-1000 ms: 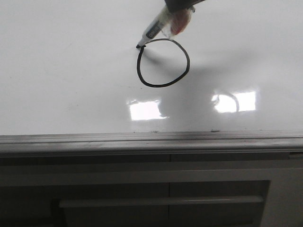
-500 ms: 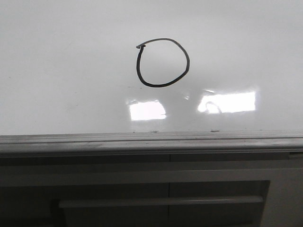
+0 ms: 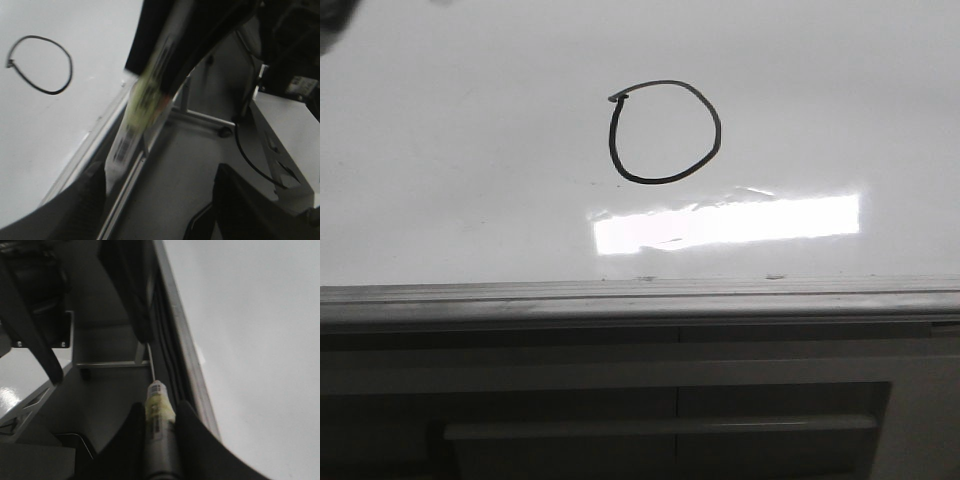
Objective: Write number 0 on whiteboard
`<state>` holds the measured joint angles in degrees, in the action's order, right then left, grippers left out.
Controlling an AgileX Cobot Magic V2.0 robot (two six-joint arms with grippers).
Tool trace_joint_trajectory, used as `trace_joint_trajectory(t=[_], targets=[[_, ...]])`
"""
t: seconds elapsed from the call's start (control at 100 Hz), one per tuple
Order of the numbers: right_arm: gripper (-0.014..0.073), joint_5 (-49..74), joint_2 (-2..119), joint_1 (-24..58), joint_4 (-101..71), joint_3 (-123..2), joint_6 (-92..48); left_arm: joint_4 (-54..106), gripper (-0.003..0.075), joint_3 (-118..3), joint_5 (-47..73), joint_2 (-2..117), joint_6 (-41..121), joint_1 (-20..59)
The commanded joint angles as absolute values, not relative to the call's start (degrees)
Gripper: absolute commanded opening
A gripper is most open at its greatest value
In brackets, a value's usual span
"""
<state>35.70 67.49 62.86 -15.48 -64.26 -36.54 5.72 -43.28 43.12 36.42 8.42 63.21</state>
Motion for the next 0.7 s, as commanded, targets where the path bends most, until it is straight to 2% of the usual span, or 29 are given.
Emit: trace_joint_trajectory(t=[0.0, 0.17, 0.4, 0.57, 0.69], targets=[[-0.0048, 30.37, 67.54, 65.17, -16.10, -65.80, -37.82, 7.91, 0.0425, -47.59, 41.55, 39.87, 10.90, 65.85], [-0.0048, 29.46, 67.81, 66.92, -16.59, -65.80, -37.82, 7.38, 0.0356, -48.56, 41.79, 42.90, 10.90, 68.10], [-0.0048, 30.17, 67.69, 67.39, -17.17, -65.80, -37.82, 7.14, 0.0188, -48.56, 42.62, 43.35, 10.90, 68.10], [-0.0048, 30.06, 66.75, 67.39, -17.17, -65.80, -37.82, 7.14, 0.0163, -48.56, 43.47, 43.24, 10.90, 68.10], [-0.0048, 29.96, 66.20, 67.39, -17.17, -65.92, -37.82, 7.14, 0.0116, -48.56, 45.01, 43.36, 10.90, 68.10]])
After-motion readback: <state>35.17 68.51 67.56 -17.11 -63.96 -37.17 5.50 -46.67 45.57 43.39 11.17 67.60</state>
